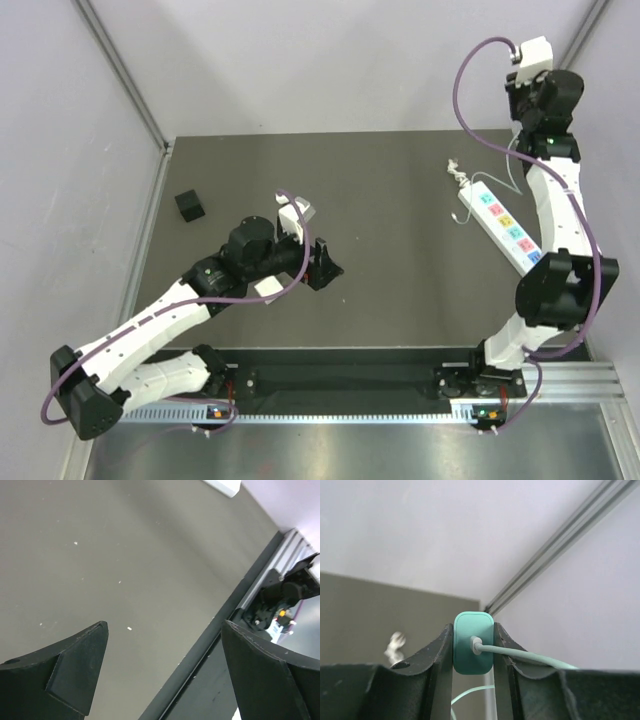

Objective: Insert the plug

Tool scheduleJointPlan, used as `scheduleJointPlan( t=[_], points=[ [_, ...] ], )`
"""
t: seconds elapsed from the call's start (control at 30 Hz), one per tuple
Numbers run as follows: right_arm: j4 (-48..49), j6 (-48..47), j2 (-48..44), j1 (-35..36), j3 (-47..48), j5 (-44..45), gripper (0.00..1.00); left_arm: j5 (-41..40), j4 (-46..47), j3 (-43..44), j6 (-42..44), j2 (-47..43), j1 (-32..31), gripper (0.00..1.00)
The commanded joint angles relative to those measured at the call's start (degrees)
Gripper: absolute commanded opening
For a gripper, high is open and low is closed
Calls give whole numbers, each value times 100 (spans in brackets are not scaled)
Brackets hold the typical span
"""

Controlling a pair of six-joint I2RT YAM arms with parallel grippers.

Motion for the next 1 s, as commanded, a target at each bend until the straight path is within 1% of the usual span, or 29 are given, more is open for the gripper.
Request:
scheduleJointPlan(
  t=[0.0, 0.03, 0.13, 0.27, 0.3, 0.37, 0.43, 0.47, 0.5, 0.57, 0.6, 0.67, 0.8, 0.9, 0.93, 0.97],
  points=[
    [588, -704, 596, -47, 879, 44, 0, -190, -163, 217, 335, 75, 6, 99],
    [579, -775, 730, -55, 1255, 88, 0, -268, -171, 225, 362, 84, 6, 99],
    [553, -1039, 1178, -55, 1863, 88, 0, -357, -180, 243, 432, 128, 6, 99],
    [764, -1356, 1644, -56, 2347, -191, 0, -427, -198, 243, 493, 259, 6, 99],
    [755, -1487, 1897, -64, 2505, -245, 0, -419, -276, 295, 502, 294, 6, 99],
    [894, -1462, 2171, -82, 3006, -281, 0, -427, -321, 322, 511, 338, 6, 99],
    [1167, -1103, 2479, -134, 3366, -290, 0, -541, -304, 270, 538, 347, -3, 99],
    [1368, -910, 2524, -230, 3377, -342, 0, -568, -295, 261, 546, 339, 6, 99],
    [1805, -421, 2568, -283, 3368, -403, 0, -655, -286, 235, 572, 347, -3, 99],
    [2142, 248, 2612, -432, 3368, -640, 1, -708, -268, 225, 581, 417, -3, 99],
    [2352, 322, 2673, -451, 3377, -702, 0, -735, -303, 278, 590, 470, 6, 99],
    [2442, 210, 2752, -460, 3473, -729, 0, -717, -435, 357, 590, 593, 6, 99],
    [2380, -81, 2998, -469, 3816, -650, 0, -665, -391, 357, 582, 611, -3, 99],
    [2443, -213, 3182, -521, 4122, -781, 0, -665, -356, 340, 582, 576, -3, 99],
    [2486, -231, 3209, -539, 4298, -825, 0, -673, -330, 331, 582, 559, 6, 99],
    [2765, -231, 3183, -582, 4239, -869, 0, -691, -330, 322, 590, 567, 6, 99]
  ],
)
